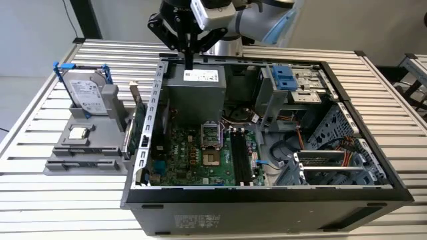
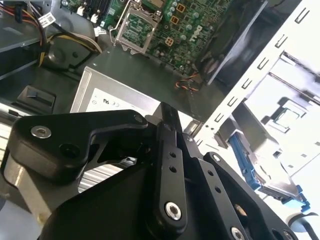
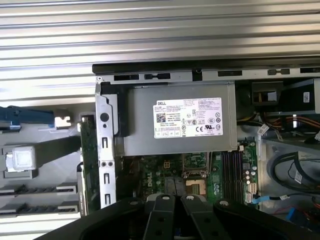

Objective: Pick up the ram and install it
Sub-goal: 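Reach for the ram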

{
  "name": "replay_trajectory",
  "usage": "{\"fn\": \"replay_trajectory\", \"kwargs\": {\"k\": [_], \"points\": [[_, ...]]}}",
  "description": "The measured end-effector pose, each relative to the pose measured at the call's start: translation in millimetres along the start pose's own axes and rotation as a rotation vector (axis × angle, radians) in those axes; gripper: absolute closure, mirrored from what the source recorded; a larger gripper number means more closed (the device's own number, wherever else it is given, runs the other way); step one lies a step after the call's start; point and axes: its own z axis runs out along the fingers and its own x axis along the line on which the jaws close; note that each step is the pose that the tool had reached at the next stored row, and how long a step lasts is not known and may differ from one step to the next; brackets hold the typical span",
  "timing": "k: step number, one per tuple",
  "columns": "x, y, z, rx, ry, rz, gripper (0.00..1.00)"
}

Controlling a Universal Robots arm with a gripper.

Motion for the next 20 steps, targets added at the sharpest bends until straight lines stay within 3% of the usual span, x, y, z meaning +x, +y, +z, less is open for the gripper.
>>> {"fn": "replay_trajectory", "kwargs": {"k": [13, 20], "points": [[21.3, -1.5, -0.4, -0.0001, 0.0, 0.0, 1.0], [28.6, -2.0, -0.6, -0.0001, 0.0, 0.0, 1.0]]}}
